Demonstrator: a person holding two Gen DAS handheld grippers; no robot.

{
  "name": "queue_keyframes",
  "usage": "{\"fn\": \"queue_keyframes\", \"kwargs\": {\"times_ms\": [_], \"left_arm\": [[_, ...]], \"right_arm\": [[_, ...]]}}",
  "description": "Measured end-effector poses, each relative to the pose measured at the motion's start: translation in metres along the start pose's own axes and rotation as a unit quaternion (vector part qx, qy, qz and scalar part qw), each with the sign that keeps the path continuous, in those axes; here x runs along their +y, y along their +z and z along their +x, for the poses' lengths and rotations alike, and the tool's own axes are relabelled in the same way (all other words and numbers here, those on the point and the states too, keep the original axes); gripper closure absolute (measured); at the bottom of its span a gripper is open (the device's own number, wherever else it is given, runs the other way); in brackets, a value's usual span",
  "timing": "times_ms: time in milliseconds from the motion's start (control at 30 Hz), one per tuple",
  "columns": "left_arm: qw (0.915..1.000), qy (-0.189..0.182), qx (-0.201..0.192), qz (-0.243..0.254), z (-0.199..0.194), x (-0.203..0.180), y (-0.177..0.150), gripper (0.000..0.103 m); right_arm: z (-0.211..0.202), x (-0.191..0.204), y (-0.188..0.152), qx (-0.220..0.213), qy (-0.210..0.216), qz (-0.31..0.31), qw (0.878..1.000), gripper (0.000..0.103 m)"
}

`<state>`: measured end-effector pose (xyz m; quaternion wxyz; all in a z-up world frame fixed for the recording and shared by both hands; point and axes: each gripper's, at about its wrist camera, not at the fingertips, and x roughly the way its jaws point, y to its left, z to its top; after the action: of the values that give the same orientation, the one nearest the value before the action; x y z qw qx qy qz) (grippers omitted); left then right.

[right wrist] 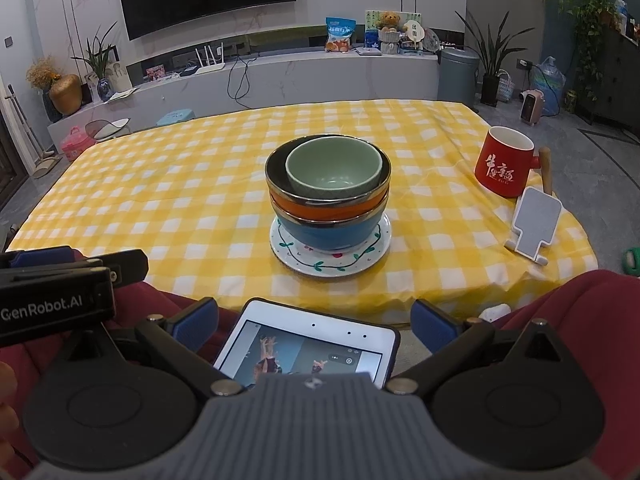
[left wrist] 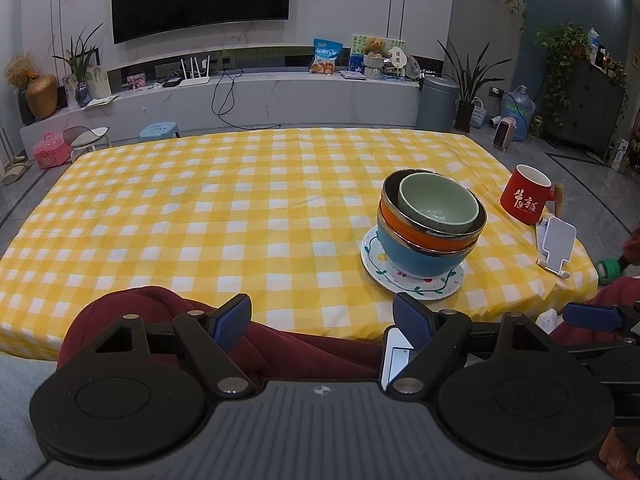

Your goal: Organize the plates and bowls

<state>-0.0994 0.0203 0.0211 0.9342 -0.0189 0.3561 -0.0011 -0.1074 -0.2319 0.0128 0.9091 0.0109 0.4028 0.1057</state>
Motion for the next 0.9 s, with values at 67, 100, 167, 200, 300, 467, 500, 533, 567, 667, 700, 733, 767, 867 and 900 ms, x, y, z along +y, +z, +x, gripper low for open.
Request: {"fn": "queue_keyframes", "kwargs": {"times_ms": [67,100,167,200,300,467,500,533,567,667,700,733,767,867,900], "left_arm": [[1.0,0.0,0.0,0.0,0.0,0.0001,0.0001,0.009],[1.0,0.0,0.0,0.0,0.0001,0.0001,0.0001,0.009],[1.0,0.0,0.0,0.0,0.0002,0.0002,0.0002,0.009],[1.0,0.0,0.0,0.0,0.0002,0.0002,0.0001,0.009],[1.0,0.0,0.0,0.0,0.0001,0.0002,0.0002,0.009],[1.0,0.0,0.001,0.001,-0.0002,0.0004,-0.0008,0.009],[1.0,0.001,0.002,0.001,-0.0001,0.0009,-0.0015,0.009],[1.0,0.001,0.002,0.001,-0.0001,0.0012,-0.0018,0.009],[1.0,0.001,0.003,0.0,0.0003,0.0014,-0.0025,0.009],[1.0,0.0,0.006,0.0,0.0006,0.0027,-0.0042,0.009],[1.0,0.0,0.007,0.001,0.0005,0.0031,-0.0045,0.009],[1.0,0.0,0.008,0.001,0.0005,0.003,-0.0042,0.009],[1.0,0.0,0.008,0.001,0.0001,0.0034,-0.0046,0.009],[1.0,0.0,0.008,0.001,0.0002,0.0033,-0.0046,0.009],[1.0,0.0,0.008,0.001,0.0001,0.0034,-0.0047,0.009]], "right_arm": [[0.0004,-0.0005,0.0,0.0,0.002,0.002,1.0,0.003],[0.0003,-0.0005,-0.0002,0.0,0.002,0.003,1.0,0.003],[0.0002,-0.0005,-0.0004,0.001,0.003,0.004,1.0,0.003],[0.0003,-0.0004,-0.0005,0.001,0.003,0.004,1.0,0.003],[0.0003,-0.0005,-0.0004,0.001,0.003,0.004,1.0,0.003],[0.0016,-0.0001,-0.0019,0.004,0.004,0.005,1.0,0.003],[0.0019,0.0003,-0.0023,0.004,0.004,0.005,1.0,0.003],[0.0022,0.0005,-0.0027,0.005,0.004,0.005,1.0,0.003],[0.0028,0.0005,-0.0026,0.006,0.004,0.005,1.0,0.003],[0.0036,0.001,-0.0028,0.008,0.004,0.005,1.0,0.003],[0.0037,0.0014,-0.0029,0.008,0.004,0.004,1.0,0.003],[0.0037,0.0016,-0.003,0.008,0.004,0.004,1.0,0.003],[0.0039,0.0019,-0.0029,0.009,0.005,0.004,1.0,0.003],[0.0045,0.0025,-0.0032,0.009,0.006,0.004,1.0,0.003],[0.0046,0.0025,-0.0032,0.01,0.006,0.004,1.0,0.003]]}}
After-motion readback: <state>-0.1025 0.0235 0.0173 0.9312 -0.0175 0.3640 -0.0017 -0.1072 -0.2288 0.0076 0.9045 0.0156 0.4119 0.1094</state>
